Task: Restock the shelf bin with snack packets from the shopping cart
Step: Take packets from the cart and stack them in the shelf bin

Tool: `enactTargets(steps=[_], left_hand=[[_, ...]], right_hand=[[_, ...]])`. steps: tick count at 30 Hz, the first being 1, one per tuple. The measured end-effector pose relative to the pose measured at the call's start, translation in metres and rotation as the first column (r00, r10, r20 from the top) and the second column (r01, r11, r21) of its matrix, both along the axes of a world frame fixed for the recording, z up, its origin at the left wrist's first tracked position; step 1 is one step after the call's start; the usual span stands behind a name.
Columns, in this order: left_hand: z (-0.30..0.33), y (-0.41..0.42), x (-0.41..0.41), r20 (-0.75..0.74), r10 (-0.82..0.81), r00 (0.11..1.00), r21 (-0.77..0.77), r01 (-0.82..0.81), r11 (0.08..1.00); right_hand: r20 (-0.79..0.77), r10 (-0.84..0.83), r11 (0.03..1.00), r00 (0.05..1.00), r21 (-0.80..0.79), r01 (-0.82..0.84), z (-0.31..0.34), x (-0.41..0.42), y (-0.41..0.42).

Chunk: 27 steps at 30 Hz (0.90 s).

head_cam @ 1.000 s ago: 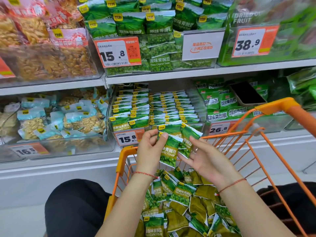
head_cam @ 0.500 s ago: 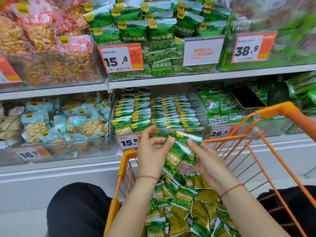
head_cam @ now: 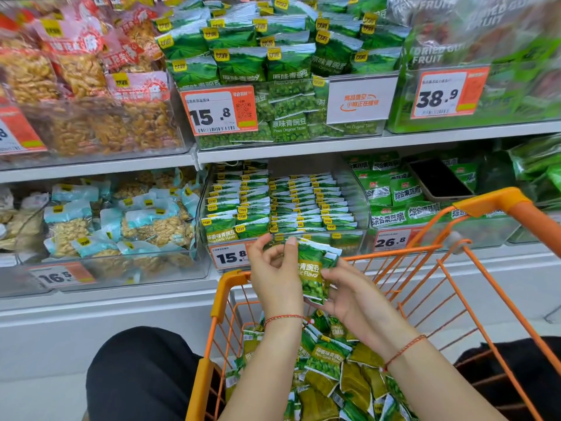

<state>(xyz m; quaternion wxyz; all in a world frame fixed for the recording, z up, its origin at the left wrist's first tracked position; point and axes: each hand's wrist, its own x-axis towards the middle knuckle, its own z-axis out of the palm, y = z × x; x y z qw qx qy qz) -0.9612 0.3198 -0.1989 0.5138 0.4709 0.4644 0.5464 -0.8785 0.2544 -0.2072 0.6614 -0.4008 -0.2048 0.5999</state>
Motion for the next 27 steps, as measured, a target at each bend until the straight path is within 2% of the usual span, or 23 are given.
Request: enactTargets(steps=[3, 5, 8, 12, 19, 23, 27], left_hand=[[-0.001, 0.000, -0.003, -0.113, -0.026, 0.993, 0.013, 0.028, 1.000], [-0.002, -0.002, -0.006, -0.213, -0.103, 0.972, 0.008, 0.107, 0.994], [-0.002, -0.007, -0.009, -0.280, -0.117, 0.953, 0.067, 0.141, 0.988], [-0.004, -0.008, -0.007, -0.292, -0.038, 0.956, 0.141, 0.083, 0.987], [0.000, 0.002, -0.010, -0.240, -0.016, 0.971, 0.186, 0.062, 0.981], [-0.001, 0.003, -0.008, -0.258, -0.089, 0.962, 0.200, 0.143, 0.969], [0.000, -0.008, -0.005, -0.215, -0.193, 0.957, 0.084, 0.215, 0.973]], right_hand=[[0.019, -0.025, 0.999, 1.000, 0.042, 0.024, 0.001, -0.002, -0.001], [0.031, -0.053, 0.997, 0.998, 0.053, 0.051, 0.001, -0.001, -0.001], [0.137, -0.073, 0.997, 0.988, 0.012, 0.072, 0.006, -0.003, -0.003], [0.321, -0.120, 0.987, 0.940, -0.065, 0.148, 0.009, -0.007, -0.005], [0.436, -0.116, 0.987, 0.892, -0.051, 0.153, 0.013, -0.012, -0.006], [0.531, -0.054, 0.998, 0.845, -0.004, 0.066, 0.014, -0.011, -0.009], [0.585, -0.080, 0.994, 0.807, -0.010, 0.105, 0.011, -0.011, -0.007]])
